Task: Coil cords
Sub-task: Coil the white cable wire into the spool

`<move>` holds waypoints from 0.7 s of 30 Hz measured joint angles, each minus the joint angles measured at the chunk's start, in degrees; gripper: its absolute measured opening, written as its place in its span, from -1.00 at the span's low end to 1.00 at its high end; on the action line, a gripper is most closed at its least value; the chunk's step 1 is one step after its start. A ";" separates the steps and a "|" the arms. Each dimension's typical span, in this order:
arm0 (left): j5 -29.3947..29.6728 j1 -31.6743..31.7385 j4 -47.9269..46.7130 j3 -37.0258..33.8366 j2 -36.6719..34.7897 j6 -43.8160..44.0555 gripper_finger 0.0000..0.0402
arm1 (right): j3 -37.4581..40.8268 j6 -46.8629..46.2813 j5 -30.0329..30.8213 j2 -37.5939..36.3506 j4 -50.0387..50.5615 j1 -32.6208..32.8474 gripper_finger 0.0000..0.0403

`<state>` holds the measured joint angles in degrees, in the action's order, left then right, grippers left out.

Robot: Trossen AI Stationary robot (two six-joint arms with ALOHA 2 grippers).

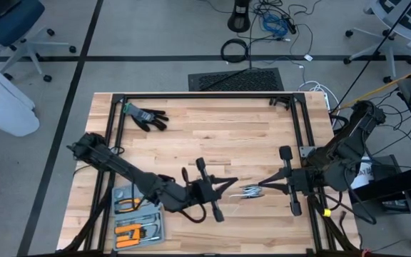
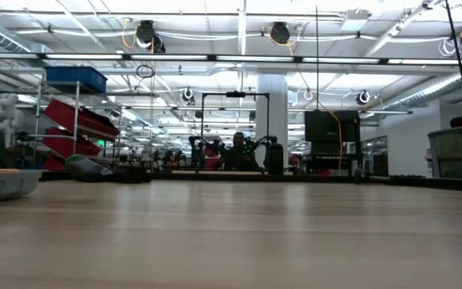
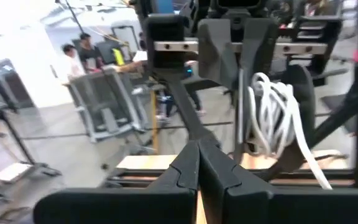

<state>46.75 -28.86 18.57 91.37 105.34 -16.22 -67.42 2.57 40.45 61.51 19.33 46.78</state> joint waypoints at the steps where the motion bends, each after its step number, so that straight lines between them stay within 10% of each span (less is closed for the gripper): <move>1: 0.44 -0.04 0.02 0.00 -0.27 -1.36 -0.97 | 0.00 -0.08 0.02 -0.02 0.27 0.00 -1.00; 11: -4.76 -0.97 -9.33 0.02 -2.23 1.08 -0.85 | 0.00 -2.30 0.00 -0.02 1.95 0.00 -1.00; 21: 10.77 -7.53 -19.70 -0.07 -1.09 12.45 -0.47 | 0.00 -9.88 -0.05 0.78 8.99 0.59 -1.00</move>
<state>57.51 -36.40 -1.13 91.31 104.25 -3.77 -67.42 -7.31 40.40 62.29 28.32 47.37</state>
